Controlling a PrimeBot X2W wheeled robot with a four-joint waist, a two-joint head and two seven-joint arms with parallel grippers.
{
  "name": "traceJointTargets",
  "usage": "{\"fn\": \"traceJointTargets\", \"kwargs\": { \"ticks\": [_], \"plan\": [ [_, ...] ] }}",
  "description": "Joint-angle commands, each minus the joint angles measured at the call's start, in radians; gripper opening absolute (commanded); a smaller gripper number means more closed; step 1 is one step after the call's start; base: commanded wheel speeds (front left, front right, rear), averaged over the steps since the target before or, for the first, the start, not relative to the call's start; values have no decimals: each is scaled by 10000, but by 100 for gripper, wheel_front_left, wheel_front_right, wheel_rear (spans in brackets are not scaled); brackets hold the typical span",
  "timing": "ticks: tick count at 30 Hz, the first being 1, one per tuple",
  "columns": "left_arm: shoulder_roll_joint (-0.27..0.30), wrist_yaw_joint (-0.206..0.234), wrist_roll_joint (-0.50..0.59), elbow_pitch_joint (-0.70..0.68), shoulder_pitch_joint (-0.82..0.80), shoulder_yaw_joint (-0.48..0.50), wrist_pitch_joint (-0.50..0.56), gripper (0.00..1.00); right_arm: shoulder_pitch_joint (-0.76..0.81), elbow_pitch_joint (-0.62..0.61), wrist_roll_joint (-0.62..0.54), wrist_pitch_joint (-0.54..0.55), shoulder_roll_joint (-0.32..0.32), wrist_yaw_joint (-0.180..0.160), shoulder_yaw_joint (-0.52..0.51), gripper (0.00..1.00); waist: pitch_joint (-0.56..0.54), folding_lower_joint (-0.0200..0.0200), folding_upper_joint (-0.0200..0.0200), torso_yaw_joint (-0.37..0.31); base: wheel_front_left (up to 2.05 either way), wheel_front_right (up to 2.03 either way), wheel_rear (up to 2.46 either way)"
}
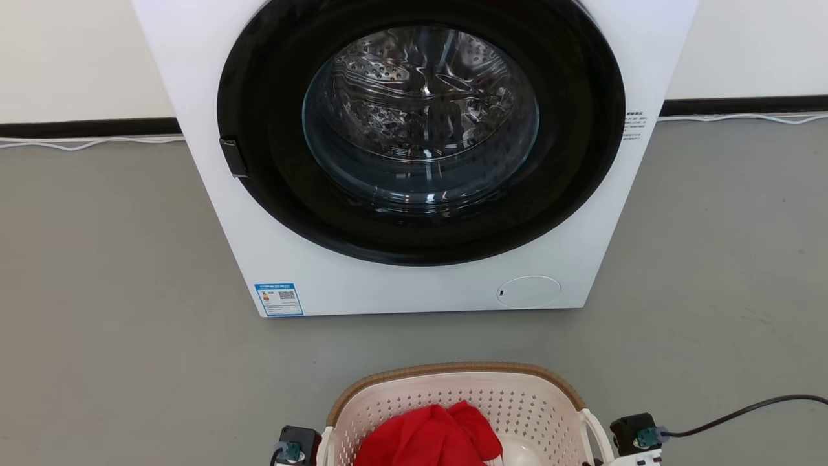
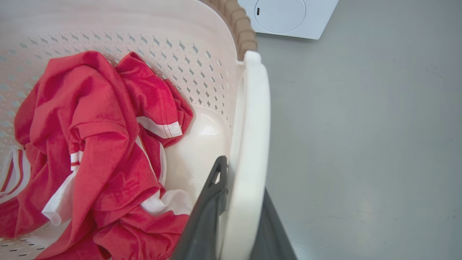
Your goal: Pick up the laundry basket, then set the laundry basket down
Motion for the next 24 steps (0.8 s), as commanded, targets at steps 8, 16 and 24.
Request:
{"fn": "traceJointTargets", "kwargs": {
  "ticks": [8, 16, 24],
  "plan": [
    [-249, -70, -143, -261, -691, -195, -243, 0, -316, -240, 32, -169, 358, 179, 454, 0, 23, 0, 0, 42, 0, 0, 0],
    [-249, -50, -306, -236, -812, -376, -302, 0, -371, -283, 88, -216, 358, 179, 521, 0, 136, 0, 0, 11, 0, 0, 0],
    [-249, -38, -373, -143, -1315, -529, -370, 0, -649, -322, 108, -335, 358, 179, 512, 0, 668, 0, 0, -65, 0, 0, 0]
  ]
}}
